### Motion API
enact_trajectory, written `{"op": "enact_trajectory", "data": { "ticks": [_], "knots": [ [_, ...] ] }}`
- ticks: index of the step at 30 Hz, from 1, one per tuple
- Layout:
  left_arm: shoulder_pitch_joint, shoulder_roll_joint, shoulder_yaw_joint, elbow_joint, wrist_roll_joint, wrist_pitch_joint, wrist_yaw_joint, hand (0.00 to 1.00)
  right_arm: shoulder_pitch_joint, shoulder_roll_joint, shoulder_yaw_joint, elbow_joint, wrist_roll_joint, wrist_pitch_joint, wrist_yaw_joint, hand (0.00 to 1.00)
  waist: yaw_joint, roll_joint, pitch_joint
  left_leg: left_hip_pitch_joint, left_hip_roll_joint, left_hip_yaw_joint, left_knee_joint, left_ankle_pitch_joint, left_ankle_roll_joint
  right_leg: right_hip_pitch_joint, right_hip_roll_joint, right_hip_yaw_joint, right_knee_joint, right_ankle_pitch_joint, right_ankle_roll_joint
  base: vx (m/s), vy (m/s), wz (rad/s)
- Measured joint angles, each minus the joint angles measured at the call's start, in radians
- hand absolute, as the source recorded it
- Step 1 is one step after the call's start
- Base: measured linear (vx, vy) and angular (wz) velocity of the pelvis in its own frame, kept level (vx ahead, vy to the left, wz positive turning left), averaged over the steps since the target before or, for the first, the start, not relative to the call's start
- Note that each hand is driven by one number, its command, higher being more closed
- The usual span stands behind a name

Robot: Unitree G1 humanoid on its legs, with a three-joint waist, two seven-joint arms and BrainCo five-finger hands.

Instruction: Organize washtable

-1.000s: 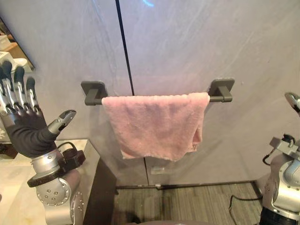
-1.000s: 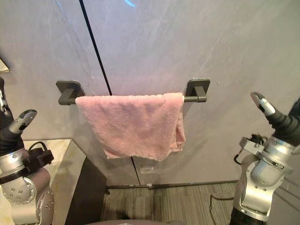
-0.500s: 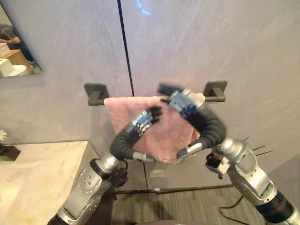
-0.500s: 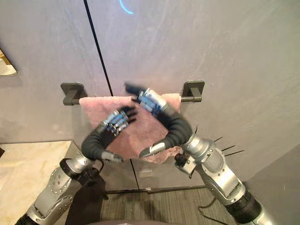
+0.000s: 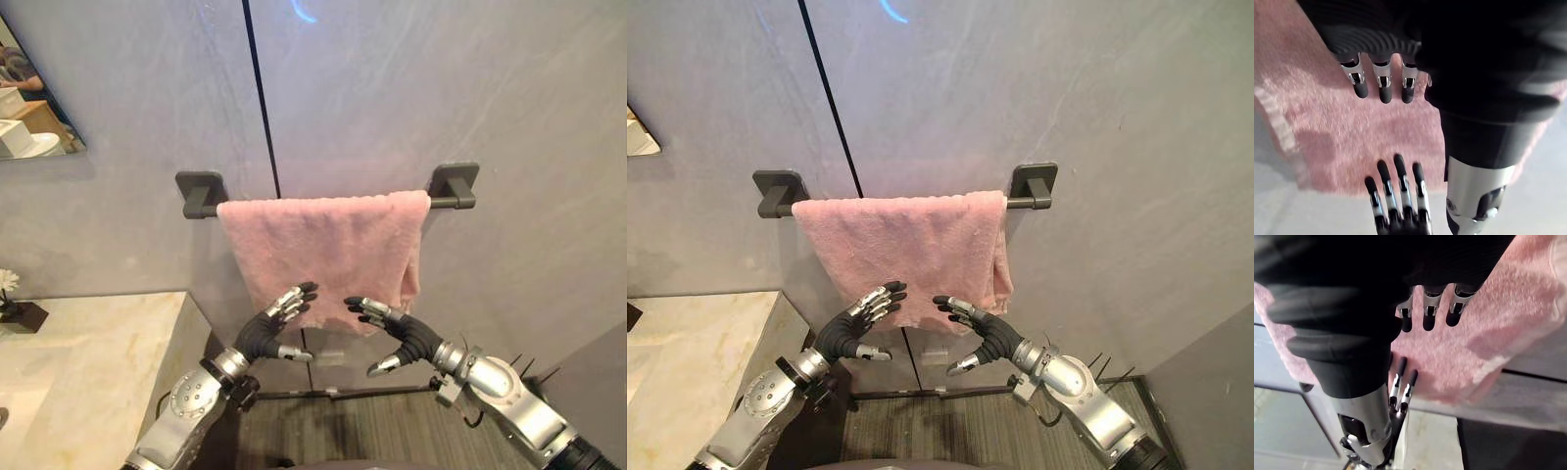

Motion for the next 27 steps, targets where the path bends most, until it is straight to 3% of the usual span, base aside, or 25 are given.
{"op": "enact_trajectory", "data": {
  "ticks": [1,4,7,16,27],
  "knots": [
    [-0.001,-0.06,0.028,0.023,0.039,0.0,0.034,0.0,0.005,0.07,-0.043,0.039,-0.054,-0.002,-0.028,0.0,-0.001,0.0,0.0,-0.006,0.0,-0.001,0.0,0.005,0.005,-0.005,0.0,-0.001,0.0,0.001,-0.001,0.0,0.0,0.0],
    [-0.01,-0.148,0.044,0.086,0.158,-0.001,0.124,0.0,0.011,0.203,-0.121,0.12,-0.161,-0.002,-0.108,0.0,-0.001,-0.007,0.004,-0.013,0.001,-0.011,0.0,0.005,0.004,-0.004,-0.001,-0.011,-0.003,0.002,-0.002,0.0,-0.01,0.09],
    [-0.033,-0.185,0.047,0.135,0.237,0.002,0.191,0.0,0.014,0.262,-0.16,0.157,-0.23,-0.004,-0.16,0.0,-0.001,-0.014,0.008,-0.024,0.002,-0.027,0.0,0.009,0.005,-0.003,-0.007,-0.021,-0.011,0.003,-0.003,0.02,-0.001,0.15],
    [-0.048,-0.216,0.134,0.164,0.331,0.005,0.3,0.0,0.025,0.314,-0.268,0.161,-0.315,-0.004,-0.233,0.0,-0.002,-0.017,0.008,-0.028,0.002,-0.029,0.001,0.009,0.005,0.0,-0.006,-0.025,-0.019,0.005,-0.002,0.01,-0.001,0.01],
    [0.007,-0.262,0.357,0.127,0.348,0.006,0.329,0.0,0.177,0.411,-0.513,0.069,-0.282,-0.012,-0.236,0.0,-0.013,-0.032,0.013,-0.028,-0.005,-0.025,0.0,0.008,0.005,-0.004,-0.004,-0.025,-0.021,0.005,-0.002,0.0,0.0,0.0]
  ]
}}
